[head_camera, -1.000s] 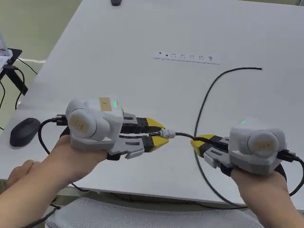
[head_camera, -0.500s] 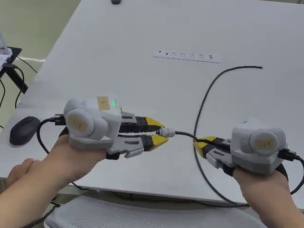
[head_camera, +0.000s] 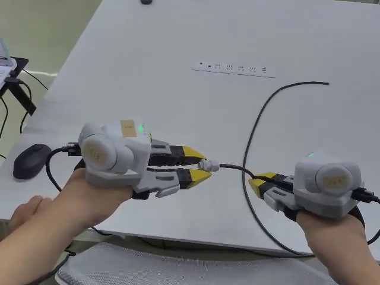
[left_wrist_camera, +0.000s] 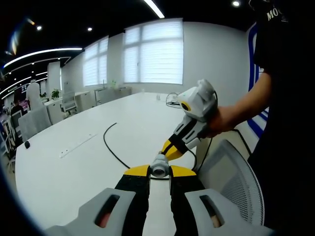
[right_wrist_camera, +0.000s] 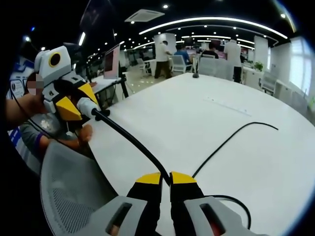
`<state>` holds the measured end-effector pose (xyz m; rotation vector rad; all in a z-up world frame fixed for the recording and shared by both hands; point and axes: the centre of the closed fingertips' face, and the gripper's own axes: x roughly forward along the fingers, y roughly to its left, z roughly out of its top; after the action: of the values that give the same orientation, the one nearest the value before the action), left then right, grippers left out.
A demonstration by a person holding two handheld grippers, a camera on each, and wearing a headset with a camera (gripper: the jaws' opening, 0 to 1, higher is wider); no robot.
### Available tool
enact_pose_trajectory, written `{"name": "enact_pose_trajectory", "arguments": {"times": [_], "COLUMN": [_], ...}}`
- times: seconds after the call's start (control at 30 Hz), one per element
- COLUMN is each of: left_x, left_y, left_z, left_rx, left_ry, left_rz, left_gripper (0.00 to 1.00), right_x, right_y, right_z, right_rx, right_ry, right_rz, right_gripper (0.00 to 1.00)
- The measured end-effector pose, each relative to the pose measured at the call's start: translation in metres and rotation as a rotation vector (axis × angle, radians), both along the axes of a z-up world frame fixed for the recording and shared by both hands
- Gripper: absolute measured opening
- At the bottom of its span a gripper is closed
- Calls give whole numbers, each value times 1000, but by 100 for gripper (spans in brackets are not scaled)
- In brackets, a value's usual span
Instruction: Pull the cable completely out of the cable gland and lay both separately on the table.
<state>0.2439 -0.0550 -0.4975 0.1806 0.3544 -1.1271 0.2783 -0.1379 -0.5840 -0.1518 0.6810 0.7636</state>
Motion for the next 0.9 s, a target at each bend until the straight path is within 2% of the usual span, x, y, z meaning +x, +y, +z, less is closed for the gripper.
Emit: {"name": "enact_pose_trajectory", "arguments": {"times": [0.37,0.53,0.9], "left_x": [-2,-1,-5], "left_y": [2,3,1], "left_z": [3,6,1], "left_rx": [-1,-21,-9], "left_ry": [-2,-2,5], "left_rz": [4,9,7], "left_gripper": [15,15,15], "right_x": [3,6,7], "right_y": [-5,-12,-17], "right_z": [-3,-6,-4], "right_rx": [-25,-37,-34], "right_ry": [-9,-8,-12], "right_rz": [2,-8,-16], "right_gripper": [0,0,0]}}
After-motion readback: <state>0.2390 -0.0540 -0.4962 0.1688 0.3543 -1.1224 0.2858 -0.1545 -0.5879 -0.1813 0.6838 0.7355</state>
